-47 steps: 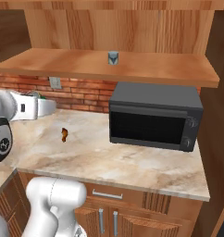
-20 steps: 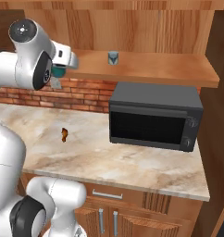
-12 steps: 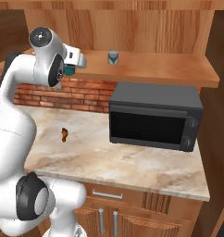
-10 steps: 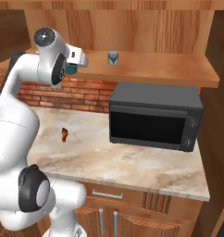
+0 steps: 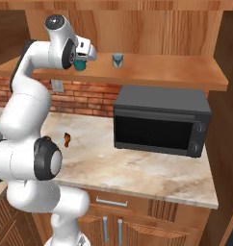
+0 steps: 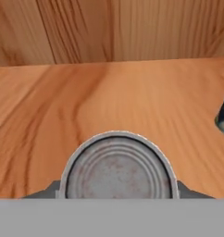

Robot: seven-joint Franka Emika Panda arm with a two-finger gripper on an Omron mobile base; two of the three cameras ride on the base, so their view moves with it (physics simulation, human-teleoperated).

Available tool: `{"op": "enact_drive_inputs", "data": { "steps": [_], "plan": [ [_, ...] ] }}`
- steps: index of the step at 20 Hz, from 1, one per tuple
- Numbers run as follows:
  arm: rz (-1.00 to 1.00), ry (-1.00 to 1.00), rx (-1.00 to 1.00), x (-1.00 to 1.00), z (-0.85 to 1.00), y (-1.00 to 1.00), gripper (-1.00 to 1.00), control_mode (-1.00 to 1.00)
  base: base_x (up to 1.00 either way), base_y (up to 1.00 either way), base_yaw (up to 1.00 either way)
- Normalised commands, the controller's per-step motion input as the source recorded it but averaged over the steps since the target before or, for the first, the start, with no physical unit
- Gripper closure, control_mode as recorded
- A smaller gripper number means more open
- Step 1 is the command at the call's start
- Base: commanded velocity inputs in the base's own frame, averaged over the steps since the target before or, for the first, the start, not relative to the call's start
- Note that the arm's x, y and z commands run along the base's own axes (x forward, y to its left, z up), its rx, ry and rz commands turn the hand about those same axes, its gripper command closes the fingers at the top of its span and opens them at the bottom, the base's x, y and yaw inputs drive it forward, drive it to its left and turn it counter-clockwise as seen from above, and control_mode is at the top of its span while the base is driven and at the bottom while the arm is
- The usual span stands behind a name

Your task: Restock the canned food cabinet by taking the new fresh canned food from the counter and placing it in the cabinet. Then, take the old canned food from the cabinet and place it on the counter.

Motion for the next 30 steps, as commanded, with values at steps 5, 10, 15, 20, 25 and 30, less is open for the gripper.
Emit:
{"op": "enact_drive_inputs", "data": {
  "steps": [5,10,15,20,25,30],
  "plan": [
    [0.0,0.04,-0.08,0.59,-0.25,0.0,-1.0,-1.0,0.0,0.0,0.0],
    [0.0,-0.04,-0.02,0.15,-0.11,0.0,-1.0,-1.0,0.0,0.0,0.0],
    [0.0,-0.09,0.0,0.0,0.0,0.0,-1.0,-1.0,0.0,0.0,0.0],
    [0.02,-0.27,0.0,-0.23,0.0,0.0,-1.0,-1.0,0.0,0.0,0.0],
    [0.01,-0.33,0.0,-0.87,0.0,-0.16,-1.0,-1.0,0.0,0.0,0.0],
    [-0.03,-0.06,0.01,-0.96,0.04,-0.79,-1.0,-1.0,0.0,0.0,0.0]
  ]
}}
